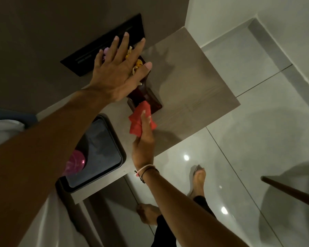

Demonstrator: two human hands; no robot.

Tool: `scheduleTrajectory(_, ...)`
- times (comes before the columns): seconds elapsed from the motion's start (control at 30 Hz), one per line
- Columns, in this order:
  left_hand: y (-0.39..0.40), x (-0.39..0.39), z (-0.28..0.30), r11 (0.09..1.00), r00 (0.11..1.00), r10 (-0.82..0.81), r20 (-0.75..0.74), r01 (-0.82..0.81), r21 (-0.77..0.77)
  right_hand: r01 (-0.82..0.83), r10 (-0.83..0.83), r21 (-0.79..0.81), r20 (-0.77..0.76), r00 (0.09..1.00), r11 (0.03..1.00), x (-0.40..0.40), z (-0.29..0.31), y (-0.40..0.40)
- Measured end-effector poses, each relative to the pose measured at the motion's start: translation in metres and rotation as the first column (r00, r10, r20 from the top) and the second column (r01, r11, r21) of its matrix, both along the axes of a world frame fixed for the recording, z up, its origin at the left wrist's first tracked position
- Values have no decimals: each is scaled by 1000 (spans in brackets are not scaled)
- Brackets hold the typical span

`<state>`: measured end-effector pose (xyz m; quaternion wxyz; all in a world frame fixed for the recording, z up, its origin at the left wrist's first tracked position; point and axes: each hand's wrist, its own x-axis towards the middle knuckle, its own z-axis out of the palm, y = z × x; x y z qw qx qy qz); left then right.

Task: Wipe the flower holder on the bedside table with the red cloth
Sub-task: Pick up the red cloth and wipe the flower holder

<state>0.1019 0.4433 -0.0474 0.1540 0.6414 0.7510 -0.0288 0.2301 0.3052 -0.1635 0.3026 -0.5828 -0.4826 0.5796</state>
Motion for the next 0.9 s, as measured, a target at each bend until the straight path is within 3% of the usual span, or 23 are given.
scheduleTrajectory(0.07,-1,0,-1,1000,1000,3,-1,-3,10,-128,124,-39,-97,988,991,20,-1,3)
scheduleTrajectory(0.13,0,-1,-1,1000,1000,14,-1,-14,8,-203,203,13,-75,976,979,28,0,6)
scheduleTrajectory(0.17,0,0,0,1000,1000,24,4,-24,4,-85,83,49,43,996,995,29,-2,12)
scheduleTrajectory(0.2,1,1,0,999,999,33,12,-33,-3,133,-147,86,189,971,987,33,-3,16)
scheduleTrajectory(0.23,1,2,1,999,999,39,17,-39,-9,300,-335,162,279,900,940,41,-8,19)
scheduleTrajectory(0.33,0,3,1,999,999,47,14,-47,-3,134,-145,108,98,985,985,58,8,22)
scheduleTrajectory(0.43,3,0,0,999,998,52,27,-52,-8,372,-375,105,3,927,922,43,16,51)
scheduleTrajectory(0.57,5,-3,0,996,995,88,49,-87,-9,175,-184,125,65,981,977,-14,19,62)
scheduleTrajectory(0.63,5,-2,-1,996,994,92,51,-92,1,158,-165,101,66,984,982,-27,16,50)
scheduleTrajectory(0.8,4,-1,0,996,995,88,54,-88,12,43,-78,193,178,981,980,-13,8,35)
scheduleTrajectory(0.9,5,-3,0,996,995,90,50,-91,3,-141,100,214,189,977,967,7,6,31)
